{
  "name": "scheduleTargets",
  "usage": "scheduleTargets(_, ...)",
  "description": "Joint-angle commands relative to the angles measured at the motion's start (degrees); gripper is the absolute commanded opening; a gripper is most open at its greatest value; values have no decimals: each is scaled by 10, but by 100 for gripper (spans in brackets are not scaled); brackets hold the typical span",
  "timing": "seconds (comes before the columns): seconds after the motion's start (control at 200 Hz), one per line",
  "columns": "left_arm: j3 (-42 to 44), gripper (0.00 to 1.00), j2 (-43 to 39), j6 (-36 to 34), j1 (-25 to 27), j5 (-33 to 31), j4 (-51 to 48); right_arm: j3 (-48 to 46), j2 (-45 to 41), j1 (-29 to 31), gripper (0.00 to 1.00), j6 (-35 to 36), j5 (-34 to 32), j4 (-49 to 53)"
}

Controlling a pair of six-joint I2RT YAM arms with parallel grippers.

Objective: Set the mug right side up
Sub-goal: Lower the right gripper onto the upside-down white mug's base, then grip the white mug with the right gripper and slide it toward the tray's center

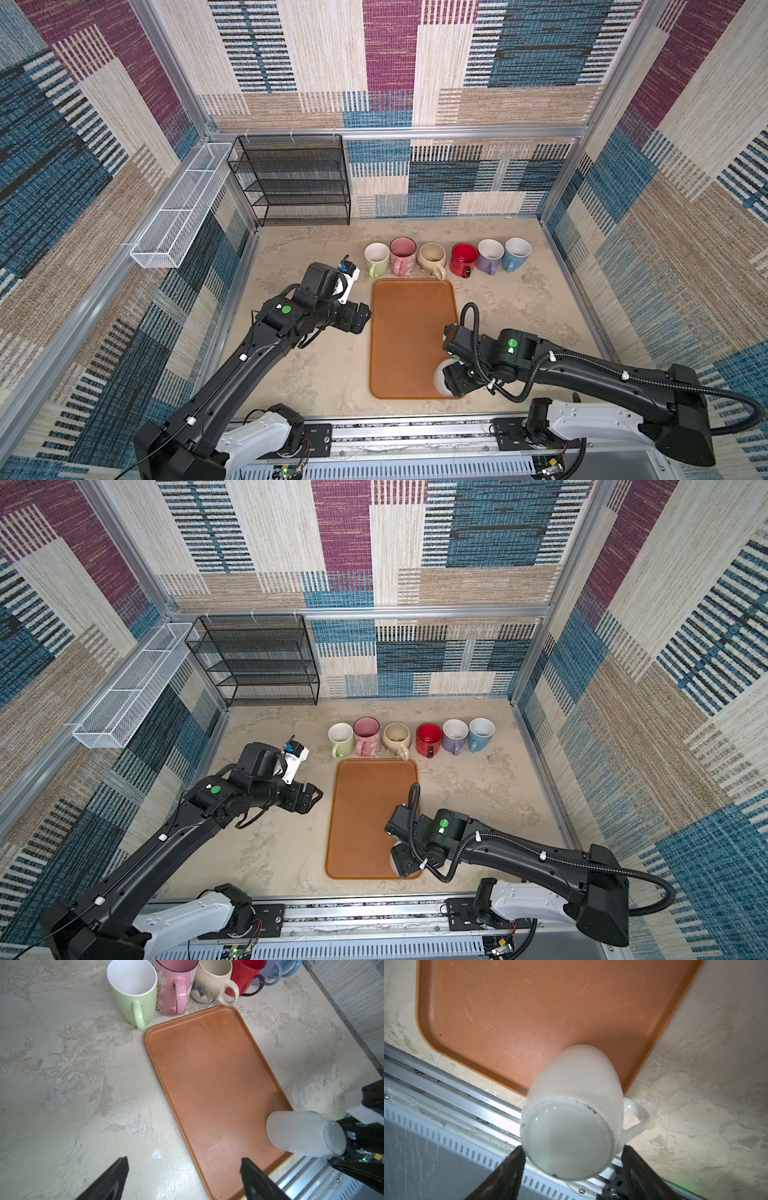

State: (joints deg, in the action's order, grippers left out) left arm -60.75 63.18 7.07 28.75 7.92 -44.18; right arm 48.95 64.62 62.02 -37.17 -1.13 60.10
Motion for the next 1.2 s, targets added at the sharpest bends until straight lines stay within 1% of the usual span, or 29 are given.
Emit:
scheduleTargets(0.0,1,90,0,-8,0,10,10,-1,6,1,75,5,-11,-36)
scheduleTargets(0.486,2,90,-2,-8,0,7,11,3,43,1,72,15,-7,-89)
scheduleTargets(0.776,3,90,-4,-9,0,5,10,27,86,0,71,26,5,-133)
scheduleTargets(0.952,4,90,-6,-11,0,4,11,40,119,-1,69,27,-1,-152)
scheduleTargets(1.197,4,89,-9,-12,0,5,10,66,151,-21,67,32,-8,-180)
